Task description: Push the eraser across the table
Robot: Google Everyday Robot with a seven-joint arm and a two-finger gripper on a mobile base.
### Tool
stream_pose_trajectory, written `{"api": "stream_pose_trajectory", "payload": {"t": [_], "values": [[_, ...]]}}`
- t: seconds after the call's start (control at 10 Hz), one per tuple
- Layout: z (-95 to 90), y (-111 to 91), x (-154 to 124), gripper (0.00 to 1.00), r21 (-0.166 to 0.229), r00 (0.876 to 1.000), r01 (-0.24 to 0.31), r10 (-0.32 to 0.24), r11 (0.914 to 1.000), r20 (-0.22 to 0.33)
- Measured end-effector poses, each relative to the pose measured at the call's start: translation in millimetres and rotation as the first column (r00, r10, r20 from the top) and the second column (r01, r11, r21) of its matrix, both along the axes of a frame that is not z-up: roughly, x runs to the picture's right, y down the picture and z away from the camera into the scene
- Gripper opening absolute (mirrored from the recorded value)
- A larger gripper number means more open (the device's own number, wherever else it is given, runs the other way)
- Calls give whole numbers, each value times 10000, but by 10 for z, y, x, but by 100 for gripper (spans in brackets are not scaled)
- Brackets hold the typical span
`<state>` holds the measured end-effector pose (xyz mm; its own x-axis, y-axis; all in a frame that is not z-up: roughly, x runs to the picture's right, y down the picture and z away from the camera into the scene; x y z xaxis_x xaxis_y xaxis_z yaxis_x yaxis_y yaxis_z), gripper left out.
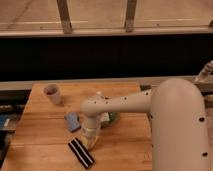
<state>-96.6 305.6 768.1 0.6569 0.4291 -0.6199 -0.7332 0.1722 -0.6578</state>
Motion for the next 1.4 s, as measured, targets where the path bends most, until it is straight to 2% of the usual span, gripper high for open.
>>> {"api": "stream_pose_trajectory", "payload": {"t": [0.3,0.5,0.6,0.8,1.1,1.4], "values": [[-173,-154,9,0,593,10000,-41,38,9982,61],[-356,-327,48,0,1138,9999,-142,138,9934,50],[-383,-354,81,0,1266,9999,-139,144,9919,-33],[-334,-309,142,0,1250,9996,-91,122,9921,-243],[-79,-101,458,0,1000,9963,-228,309,9947,-803],[-51,-31,590,0,799,9929,-274,364,9964,-1128]]}}
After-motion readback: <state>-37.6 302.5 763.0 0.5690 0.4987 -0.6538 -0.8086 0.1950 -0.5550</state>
